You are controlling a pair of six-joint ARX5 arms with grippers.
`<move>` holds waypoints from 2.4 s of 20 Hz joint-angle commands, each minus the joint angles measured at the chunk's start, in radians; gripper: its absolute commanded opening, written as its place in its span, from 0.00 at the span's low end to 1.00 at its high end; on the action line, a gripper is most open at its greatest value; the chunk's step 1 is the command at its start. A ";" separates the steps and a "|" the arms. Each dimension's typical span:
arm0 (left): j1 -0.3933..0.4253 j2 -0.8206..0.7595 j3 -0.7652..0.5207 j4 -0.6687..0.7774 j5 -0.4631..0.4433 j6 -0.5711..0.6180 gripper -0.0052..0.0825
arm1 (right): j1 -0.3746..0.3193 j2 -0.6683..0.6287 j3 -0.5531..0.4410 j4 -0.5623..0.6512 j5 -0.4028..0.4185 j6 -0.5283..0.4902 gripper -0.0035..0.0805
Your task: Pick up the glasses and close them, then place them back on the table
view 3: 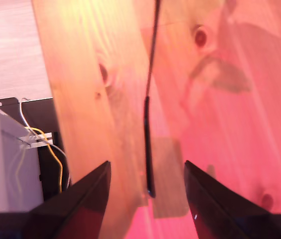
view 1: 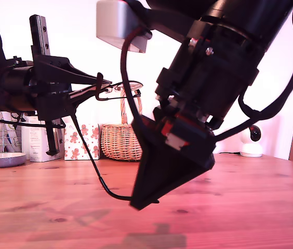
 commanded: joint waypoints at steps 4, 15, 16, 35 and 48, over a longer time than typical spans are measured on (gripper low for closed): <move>-0.004 0.007 0.004 -0.015 0.125 0.007 0.04 | -0.009 0.001 0.006 0.030 0.016 -0.004 0.54; -0.026 0.007 0.004 -0.015 0.125 0.005 0.04 | -0.008 0.066 0.006 0.048 -0.017 -0.007 0.54; -0.026 0.007 0.004 -0.014 0.125 0.004 0.04 | -0.008 0.075 0.006 0.046 -0.017 -0.007 0.54; -0.037 0.007 0.004 -0.023 0.125 0.005 0.04 | -0.041 0.080 0.006 0.155 0.191 -0.027 0.54; -0.056 0.007 0.004 -0.024 0.124 0.005 0.04 | -0.061 0.079 0.006 0.260 0.283 -0.033 0.54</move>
